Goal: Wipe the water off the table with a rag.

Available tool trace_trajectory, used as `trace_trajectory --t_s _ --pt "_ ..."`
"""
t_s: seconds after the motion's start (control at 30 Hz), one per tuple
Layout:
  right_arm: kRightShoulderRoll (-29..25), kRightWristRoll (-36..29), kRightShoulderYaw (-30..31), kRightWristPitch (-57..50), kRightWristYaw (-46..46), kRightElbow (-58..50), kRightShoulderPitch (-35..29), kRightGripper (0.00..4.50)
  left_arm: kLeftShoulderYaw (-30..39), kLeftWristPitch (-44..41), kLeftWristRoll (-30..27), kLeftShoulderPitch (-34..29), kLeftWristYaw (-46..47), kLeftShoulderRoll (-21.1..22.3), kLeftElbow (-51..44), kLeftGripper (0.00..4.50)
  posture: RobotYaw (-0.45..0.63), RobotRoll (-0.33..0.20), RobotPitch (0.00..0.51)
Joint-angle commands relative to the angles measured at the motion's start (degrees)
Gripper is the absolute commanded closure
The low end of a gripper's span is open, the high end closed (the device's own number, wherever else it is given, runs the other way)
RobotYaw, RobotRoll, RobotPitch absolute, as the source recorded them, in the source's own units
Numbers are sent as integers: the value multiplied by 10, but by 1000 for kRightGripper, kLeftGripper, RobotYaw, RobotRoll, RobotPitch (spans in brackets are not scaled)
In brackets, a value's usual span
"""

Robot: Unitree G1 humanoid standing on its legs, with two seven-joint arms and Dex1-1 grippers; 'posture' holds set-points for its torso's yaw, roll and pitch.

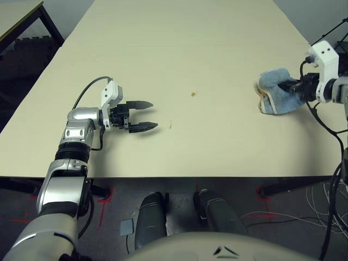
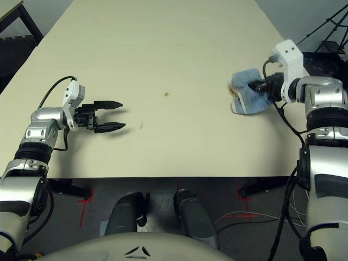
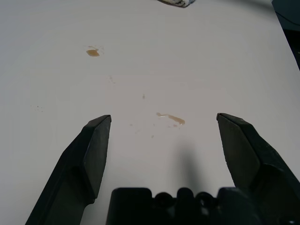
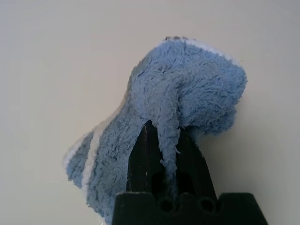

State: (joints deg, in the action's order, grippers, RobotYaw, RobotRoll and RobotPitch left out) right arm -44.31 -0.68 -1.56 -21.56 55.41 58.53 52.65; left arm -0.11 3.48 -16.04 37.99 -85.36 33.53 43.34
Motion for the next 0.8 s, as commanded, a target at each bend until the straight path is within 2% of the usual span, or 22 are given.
trace_trajectory --t_s 0.03,0.27,0.4,0.67,0.8 --pt "-10 9 -2 22 -19 34 -10 4484 -3 2 7 5 -7 4 -2 0 -359 0 110" --pt "-6 21 -5 98 -86 74 -30 4484 -1 1 6 3 -3 8 -7 0 -356 0 110" --pt "-1 9 -20 125 -121 78 -37 3283 6 -6 -1 -3 6 6 -19 0 -350 0 115" --pt "-21 -63 -97 129 -87 30 -50 138 30 -43 -24 -28 33 5 -68 0 -340 0 122" --pt "-27 -116 -149 141 -53 0 -66 32 64 -70 -51 -35 86 -9 -99 0 -326 0 132"
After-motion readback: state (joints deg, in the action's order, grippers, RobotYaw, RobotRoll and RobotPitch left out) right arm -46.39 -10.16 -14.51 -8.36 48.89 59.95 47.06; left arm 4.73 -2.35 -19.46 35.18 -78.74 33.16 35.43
